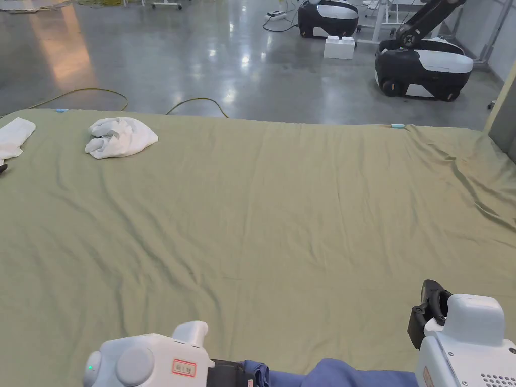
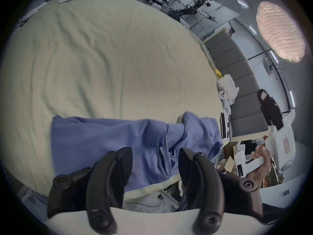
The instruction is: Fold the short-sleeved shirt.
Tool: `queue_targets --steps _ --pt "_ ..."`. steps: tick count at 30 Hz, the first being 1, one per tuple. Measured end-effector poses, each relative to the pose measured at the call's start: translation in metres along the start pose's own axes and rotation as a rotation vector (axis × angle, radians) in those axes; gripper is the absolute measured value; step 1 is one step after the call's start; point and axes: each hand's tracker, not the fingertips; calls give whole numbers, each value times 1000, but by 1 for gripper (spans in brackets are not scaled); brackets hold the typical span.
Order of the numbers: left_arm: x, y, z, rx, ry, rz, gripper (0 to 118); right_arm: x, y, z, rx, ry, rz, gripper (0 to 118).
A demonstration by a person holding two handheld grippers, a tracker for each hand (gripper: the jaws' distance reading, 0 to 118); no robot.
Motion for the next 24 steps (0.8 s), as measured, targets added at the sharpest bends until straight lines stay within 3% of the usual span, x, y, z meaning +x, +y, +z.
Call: queue_targets --steps 1,3,4,7,14,24 --pt "-2 2 6 21 0 5 55 0 0 0 1 2 0 0" --pt "-10 3 12 64 15 13 30 -1 1 0 2 6 0 0" --pt "-13 4 11 67 30 19 27 -2 1 0 3 7 0 0" --pt "-17 6 -6 28 69 25 26 -3 0 0 0 12 2 0" --pt "14 -18 -59 -133 58 -100 22 -5 -6 0 -14 19 6 0" --pt "17 -36 -64 -114 55 -117 20 -10 -5 4 -15 36 12 0"
